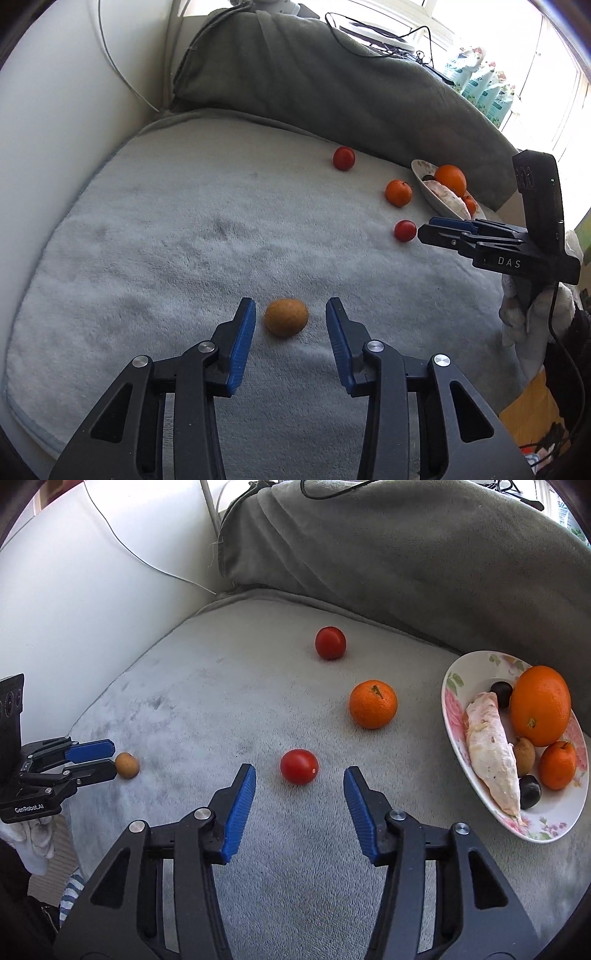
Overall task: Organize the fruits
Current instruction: 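Grasp the brown kiwi with the left gripper while the right grasps a red cherry tomato, then carry the kiwi and the cherry tomato above the plate with both tools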
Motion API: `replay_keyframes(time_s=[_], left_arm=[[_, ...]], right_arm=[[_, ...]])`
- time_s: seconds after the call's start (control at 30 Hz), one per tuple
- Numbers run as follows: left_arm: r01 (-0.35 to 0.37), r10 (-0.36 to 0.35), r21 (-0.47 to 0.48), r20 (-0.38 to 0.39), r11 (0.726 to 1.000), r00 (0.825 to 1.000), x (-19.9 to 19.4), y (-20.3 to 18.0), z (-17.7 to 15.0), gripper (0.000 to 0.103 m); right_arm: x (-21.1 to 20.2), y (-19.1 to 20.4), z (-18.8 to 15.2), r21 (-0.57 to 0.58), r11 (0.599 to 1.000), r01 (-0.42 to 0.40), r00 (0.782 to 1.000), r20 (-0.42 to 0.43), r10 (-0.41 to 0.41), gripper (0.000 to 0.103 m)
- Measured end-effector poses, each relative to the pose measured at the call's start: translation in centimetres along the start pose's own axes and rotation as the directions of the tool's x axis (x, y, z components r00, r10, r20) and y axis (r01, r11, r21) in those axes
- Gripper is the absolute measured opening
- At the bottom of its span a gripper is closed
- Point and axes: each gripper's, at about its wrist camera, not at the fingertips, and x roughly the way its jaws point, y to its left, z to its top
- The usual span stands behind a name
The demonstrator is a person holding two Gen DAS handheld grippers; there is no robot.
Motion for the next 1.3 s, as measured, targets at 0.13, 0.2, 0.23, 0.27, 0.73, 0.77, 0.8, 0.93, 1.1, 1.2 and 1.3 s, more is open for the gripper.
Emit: replay_keyframes(time_s=[0.13,0.2,0.23,0.27,0.73,0.77,0.8,0.93,1.1,1.2,1.3], left_arm=[[0.001,-0.001,0.001,-0.008,1.000,1.000,0.4,0.0,-0.1,0.037],[0.002,-0.002,-0.004,-0.013,1.000,1.000,0.7,0.2,-0.2,0.037],[0.001,-0.001,-0.006,-0.015,1.000,1.000,0.8,0.2,-0.2,0.037],[0.000,-0.001,-0.008,-0.017,1.000,1.000,0.9,0.3,-0.3,0.036],[0.010,-0.011,-0.013,-0.036,1.000,0.999,1.6,0.7,-0.3,0.026],[0.011,-0.012,-0.015,-0.035,1.000,0.999,1.6,0.7,-0.3,0.026],[0.012,-0.012,-0.015,-0.034,1.000,0.999,1.6,0.7,-0.3,0.026],[0.015,-0.015,-0.021,-0.032,1.000,0.999,1.6,0.8,-0.3,0.026],[0.025,-0.026,-0.035,-0.030,0.999,0.999,1.6,1.0,-0.3,0.026],[0.031,-0.032,-0.039,-0.025,0.999,0.999,1.4,1.0,-0.1,0.026],[0.035,-0.035,-0.035,-0.013,0.999,0.999,1.0,0.8,0.3,0.026]], right_arm=[[0.8,0.1,0.2,-0.006,1.000,-0.001,1.000,-0.016,0.001,0.046],[1.2,0.4,0.2,-0.011,1.000,0.002,1.000,-0.021,-0.002,0.046],[1.4,0.5,0.3,-0.014,1.000,0.003,1.000,-0.023,-0.004,0.046],[1.5,0.5,0.3,-0.017,1.000,0.006,1.000,-0.026,-0.007,0.046],[2.9,0.3,0.7,-0.013,1.000,0.009,0.999,-0.046,-0.010,0.032],[3.0,0.2,0.7,-0.012,1.000,0.010,0.999,-0.048,-0.011,0.030],[3.0,0.2,0.7,-0.011,1.000,0.010,0.999,-0.049,-0.011,0.029],[3.3,0.2,0.7,-0.003,1.000,0.010,0.999,-0.051,-0.010,0.027],[3.0,0.0,0.6,0.006,1.000,0.009,0.999,-0.035,-0.009,0.026],[2.3,-0.3,0.5,0.016,1.000,0.008,1.000,-0.015,-0.008,0.026],[1.2,-0.6,0.3,0.020,1.000,0.010,1.000,0.004,-0.010,0.026]])
